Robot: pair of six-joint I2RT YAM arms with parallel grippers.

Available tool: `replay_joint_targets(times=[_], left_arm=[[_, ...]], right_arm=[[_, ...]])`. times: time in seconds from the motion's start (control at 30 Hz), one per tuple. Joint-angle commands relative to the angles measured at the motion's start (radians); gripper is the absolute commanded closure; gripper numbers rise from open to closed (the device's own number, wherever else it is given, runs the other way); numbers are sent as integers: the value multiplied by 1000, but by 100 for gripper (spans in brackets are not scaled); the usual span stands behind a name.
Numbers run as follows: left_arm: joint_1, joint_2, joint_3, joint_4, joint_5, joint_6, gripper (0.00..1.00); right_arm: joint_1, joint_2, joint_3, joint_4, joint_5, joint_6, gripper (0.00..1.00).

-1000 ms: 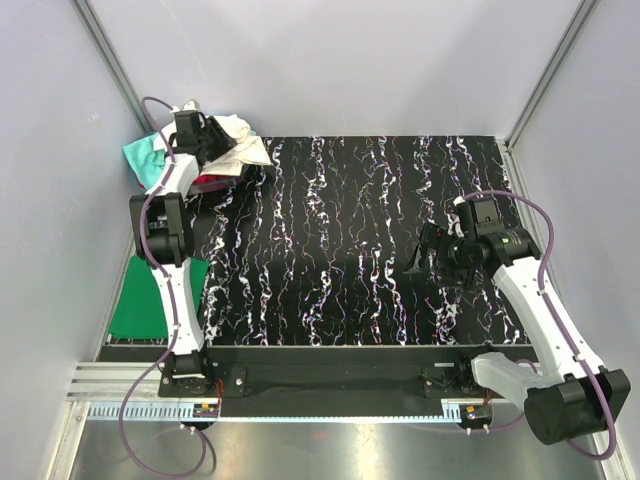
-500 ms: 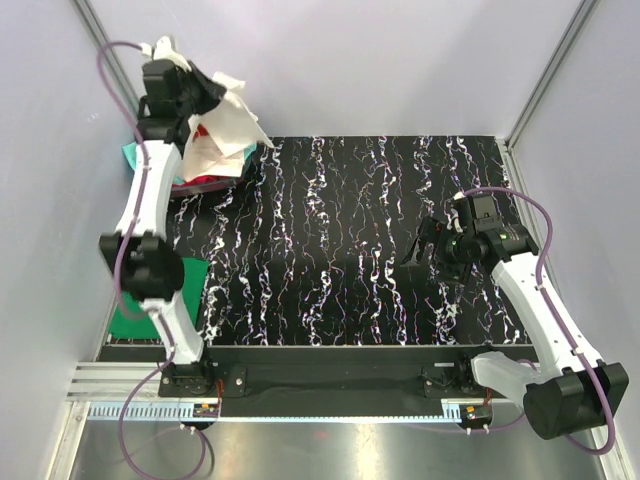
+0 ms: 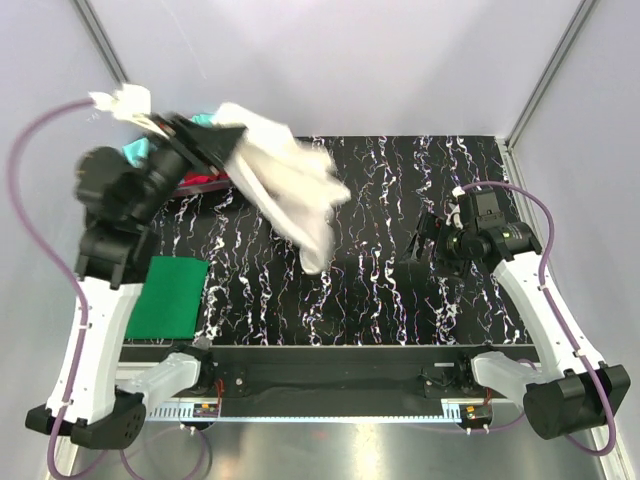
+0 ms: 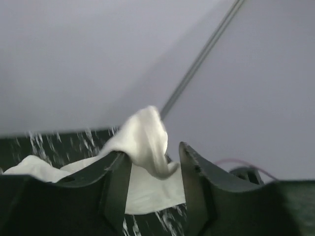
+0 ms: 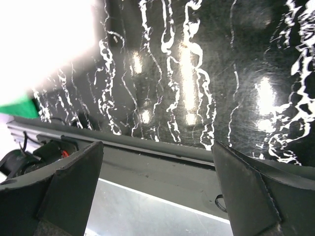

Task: Fold and stack the t-shirts
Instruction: Move the tshirt to the center of the board, then flatten the tshirt out

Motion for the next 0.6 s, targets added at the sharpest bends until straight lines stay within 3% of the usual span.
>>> replay_joint_targets(times=[0.0,0.1,0.23,0.43,0.57], left_arm=[[-16,-10,-205,-230,23,-7,14],[-16,-56,-325,-442,-42,79,8],[-19,-122,-513,-533,-14,101,10],[-31,-242,-774,-472,-19,-71,16],[-49,-190,-854,-302,21,-113,20]], right_arm=[[5,-14,27,30,-59,-20,0],[5,-6,-5,57,-99,-26,0],[6,43,-77,116,-202,-34,0],[38,213,-105,246,-337,-48,6],[119,388,-25,274,-377,-71,15]])
